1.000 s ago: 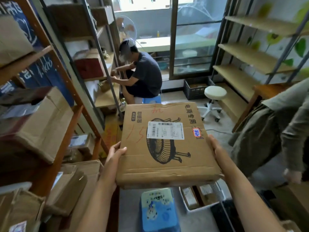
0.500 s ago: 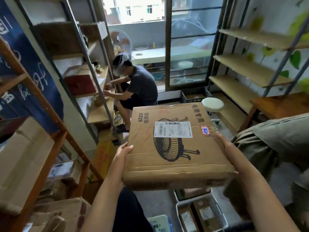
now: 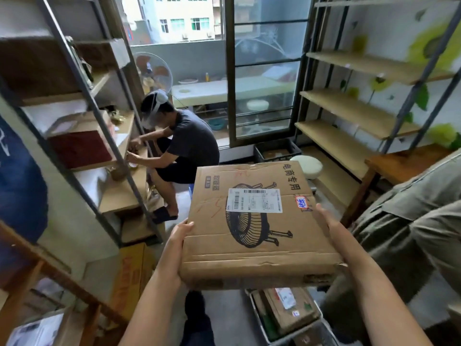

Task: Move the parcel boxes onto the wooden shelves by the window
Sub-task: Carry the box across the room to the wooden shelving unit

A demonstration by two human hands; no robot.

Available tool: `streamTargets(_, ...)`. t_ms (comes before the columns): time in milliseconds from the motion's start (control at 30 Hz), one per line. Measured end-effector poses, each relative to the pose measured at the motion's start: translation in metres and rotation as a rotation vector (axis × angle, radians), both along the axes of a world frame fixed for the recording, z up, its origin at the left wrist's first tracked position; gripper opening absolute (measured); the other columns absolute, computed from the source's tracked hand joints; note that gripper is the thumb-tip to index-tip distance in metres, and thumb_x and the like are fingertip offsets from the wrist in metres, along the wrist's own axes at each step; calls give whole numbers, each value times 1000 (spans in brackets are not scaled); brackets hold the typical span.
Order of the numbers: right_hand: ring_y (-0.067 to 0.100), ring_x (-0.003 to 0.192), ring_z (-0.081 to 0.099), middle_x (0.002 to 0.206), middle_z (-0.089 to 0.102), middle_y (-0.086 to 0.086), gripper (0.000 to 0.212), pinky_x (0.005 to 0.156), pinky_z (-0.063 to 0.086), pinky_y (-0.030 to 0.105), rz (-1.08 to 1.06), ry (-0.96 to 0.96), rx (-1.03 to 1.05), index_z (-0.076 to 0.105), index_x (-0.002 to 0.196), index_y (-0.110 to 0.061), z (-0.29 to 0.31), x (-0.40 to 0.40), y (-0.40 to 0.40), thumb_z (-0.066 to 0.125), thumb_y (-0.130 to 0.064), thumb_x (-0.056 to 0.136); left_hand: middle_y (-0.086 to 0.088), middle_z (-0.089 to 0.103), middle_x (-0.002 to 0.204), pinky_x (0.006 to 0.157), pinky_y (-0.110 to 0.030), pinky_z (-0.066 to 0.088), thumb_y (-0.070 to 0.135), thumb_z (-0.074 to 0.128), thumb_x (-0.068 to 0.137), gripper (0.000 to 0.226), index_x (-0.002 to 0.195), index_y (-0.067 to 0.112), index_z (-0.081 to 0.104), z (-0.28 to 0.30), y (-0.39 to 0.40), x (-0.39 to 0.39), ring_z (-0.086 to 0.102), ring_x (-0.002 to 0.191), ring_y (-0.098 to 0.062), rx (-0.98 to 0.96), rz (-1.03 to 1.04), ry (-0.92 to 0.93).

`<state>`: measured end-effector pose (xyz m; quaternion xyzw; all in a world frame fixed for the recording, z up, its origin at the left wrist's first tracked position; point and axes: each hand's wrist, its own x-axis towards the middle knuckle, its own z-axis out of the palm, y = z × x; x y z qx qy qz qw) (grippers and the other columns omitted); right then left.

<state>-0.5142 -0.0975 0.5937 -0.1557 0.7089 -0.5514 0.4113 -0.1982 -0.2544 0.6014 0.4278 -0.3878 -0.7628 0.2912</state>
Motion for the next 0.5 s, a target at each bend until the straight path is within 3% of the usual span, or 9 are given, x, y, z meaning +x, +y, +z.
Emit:
streamTargets(33,13,86,72,113,75,1,56,70,60,21,0,-36,2,68,123,-20,-2,-2,-16,49,-62,92,-12,80,103,62,-37,62,36,51,99,32,122,21,66,1,-21,-10,73,96,-35,3,-4,-14)
streamTargets(100,24,103,73,111,78,4,60,98,53,41,-20,-39,-33,71,121,-29,-8,-10,-56,53,-72,83,-16,77,113,64,-36,62,37,52,98,36,128,19,63,-3,-73,-29,72,101,-37,-18,-37,-42)
streamTargets(167,27,114,68,118,76,2,68,108,44,51,-23,-15,-62,68,124,-40,-12,-19,-96,55,-83,73,-17,73,120,64,-36,62,39,51,99,37,130,21,60,-10,-127,-47,71,104,-37,-34,-76,-28)
streamTargets(267,22,109,69,121,73,-1,63,104,48,47,-90,-24,-102,66,125,-35,-20,-42,-182,51,-77,81,-18,70,128,76,-42,60,39,52,98,42,135,21,58,-11,-236,-77,70,106,-36,-66,-148,-21)
streamTargets(367,15,117,66,122,73,-6,58,109,43,46,-113,-53,-152,67,127,-31,-8,-55,-257,54,-69,85,-16,73,125,77,-42,60,33,51,99,39,136,21,59,-1,-324,-101,73,100,-32,-94,-181,-3)
streamTargets(433,8,108,70,111,78,-9,49,103,47,41,-136,-28,-184,69,122,-31,6,-62,-293,53,-63,90,-16,71,127,88,-49,58,31,52,99,37,133,20,60,9,-366,-115,70,107,-35,-112,-182,7)
streamTargets(500,16,111,69,116,76,-2,58,103,48,40,-158,-9,-215,68,125,-28,16,-69,-322,55,-66,84,-19,69,129,102,-59,50,28,54,96,31,121,18,68,24,-401,-130,66,110,-40,-152,-189,8)
